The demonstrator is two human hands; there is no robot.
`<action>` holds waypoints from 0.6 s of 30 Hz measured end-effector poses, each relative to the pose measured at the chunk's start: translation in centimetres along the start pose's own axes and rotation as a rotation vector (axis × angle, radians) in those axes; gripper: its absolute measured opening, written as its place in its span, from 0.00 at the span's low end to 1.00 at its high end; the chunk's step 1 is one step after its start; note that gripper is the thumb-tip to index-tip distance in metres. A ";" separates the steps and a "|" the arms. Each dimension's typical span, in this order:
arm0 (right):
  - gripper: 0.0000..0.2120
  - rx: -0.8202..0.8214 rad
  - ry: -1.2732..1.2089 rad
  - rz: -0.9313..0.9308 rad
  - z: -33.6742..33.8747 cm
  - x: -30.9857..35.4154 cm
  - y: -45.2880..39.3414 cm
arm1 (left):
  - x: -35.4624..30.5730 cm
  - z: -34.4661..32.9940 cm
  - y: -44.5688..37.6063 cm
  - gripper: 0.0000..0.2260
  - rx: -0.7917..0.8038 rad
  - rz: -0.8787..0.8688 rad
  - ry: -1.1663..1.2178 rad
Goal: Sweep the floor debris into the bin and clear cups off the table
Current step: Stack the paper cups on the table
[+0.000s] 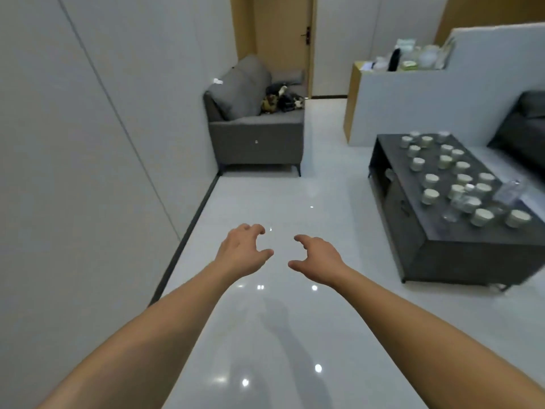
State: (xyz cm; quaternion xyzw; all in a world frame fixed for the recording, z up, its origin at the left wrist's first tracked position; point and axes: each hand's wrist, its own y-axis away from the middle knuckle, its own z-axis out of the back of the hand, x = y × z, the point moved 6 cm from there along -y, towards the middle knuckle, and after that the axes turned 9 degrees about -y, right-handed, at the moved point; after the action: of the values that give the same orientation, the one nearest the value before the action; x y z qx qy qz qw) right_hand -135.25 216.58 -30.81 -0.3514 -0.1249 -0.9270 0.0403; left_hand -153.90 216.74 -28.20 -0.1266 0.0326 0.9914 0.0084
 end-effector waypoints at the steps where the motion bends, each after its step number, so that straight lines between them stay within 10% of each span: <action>1: 0.34 -0.031 -0.015 -0.055 2.0 -2.9 -0.1 | -3.1 -1.2 -1.6 0.25 0.027 -0.056 -0.009; 18: 0.38 -0.342 -0.165 -0.634 23.1 -32.5 -13.4 | -37.7 -15.4 -33.1 0.27 0.274 -0.668 -0.040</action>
State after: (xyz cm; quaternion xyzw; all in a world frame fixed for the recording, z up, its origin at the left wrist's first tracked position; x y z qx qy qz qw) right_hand -98.25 235.11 -38.39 -0.3706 -0.0736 -0.8694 -0.3183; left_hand -112.68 248.42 -35.69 -0.1087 0.1217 0.9227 0.3493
